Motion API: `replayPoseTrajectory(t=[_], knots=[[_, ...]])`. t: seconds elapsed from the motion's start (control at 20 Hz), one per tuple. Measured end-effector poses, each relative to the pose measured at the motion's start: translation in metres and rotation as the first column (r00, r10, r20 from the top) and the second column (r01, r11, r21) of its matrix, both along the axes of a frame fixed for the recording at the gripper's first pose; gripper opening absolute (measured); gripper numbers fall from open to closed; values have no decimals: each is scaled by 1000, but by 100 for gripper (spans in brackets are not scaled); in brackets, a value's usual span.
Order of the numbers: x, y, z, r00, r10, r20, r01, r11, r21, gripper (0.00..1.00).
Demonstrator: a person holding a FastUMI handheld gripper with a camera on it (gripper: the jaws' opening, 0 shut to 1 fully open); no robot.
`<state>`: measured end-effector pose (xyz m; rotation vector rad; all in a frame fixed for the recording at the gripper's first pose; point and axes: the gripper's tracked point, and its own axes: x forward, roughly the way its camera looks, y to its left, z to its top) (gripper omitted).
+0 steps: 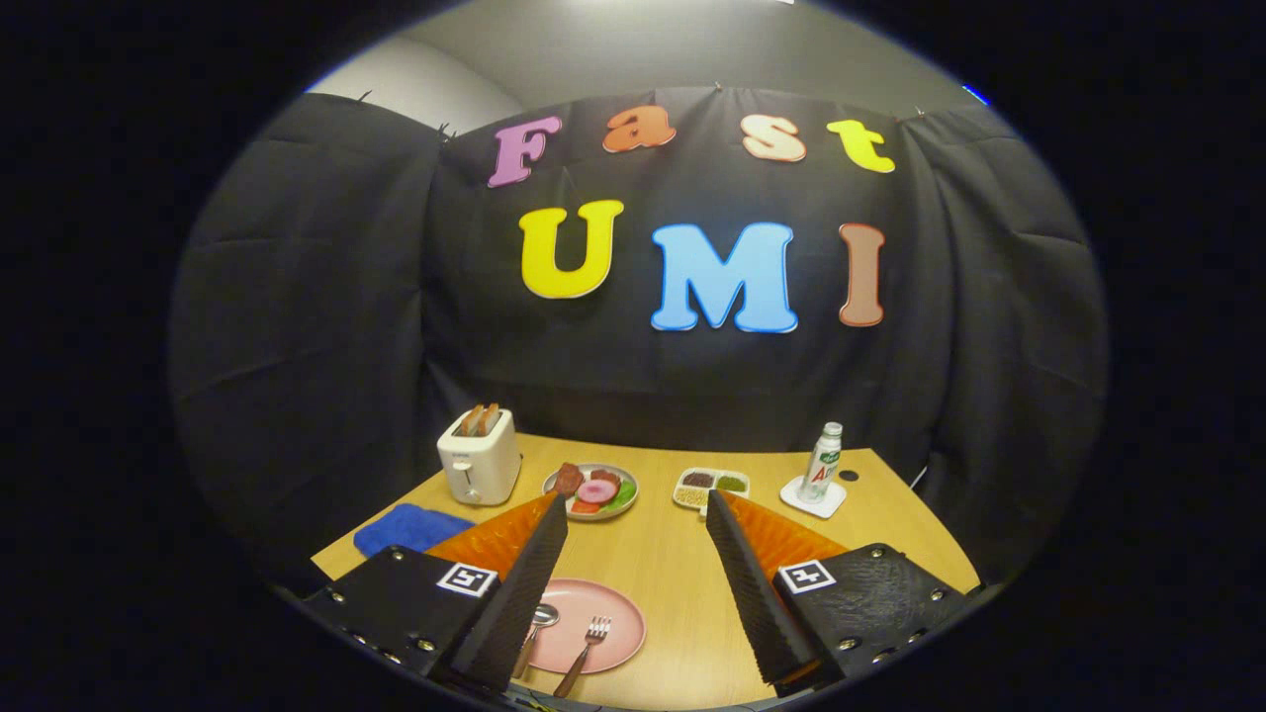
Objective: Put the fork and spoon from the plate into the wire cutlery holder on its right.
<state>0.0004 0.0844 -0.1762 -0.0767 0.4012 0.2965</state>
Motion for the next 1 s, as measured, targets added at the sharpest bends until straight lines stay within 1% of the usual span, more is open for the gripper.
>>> replayPoseTrajectory(t=[0.15,0.25,0.4,0.5,0.55,0.6,0.8,0.95,1.0], knots=[[-5,21,-54,991,49,-124,-51,999,-11,88],[-12,31,-95,973,75,-220,-85,996,-34,88],[-26,42,-151,930,100,-354,-122,992,-41,88],[-37,46,-183,891,104,-443,-133,991,-34,88],[-42,46,-197,872,98,-479,-128,991,-32,85],[-43,45,-207,858,90,-506,-124,992,-36,83],[-53,43,-243,807,51,-588,-111,992,-66,82],[-56,40,-261,774,18,-634,-77,995,-65,80],[-57,39,-266,755,9,-656,-70,995,-66,73]])
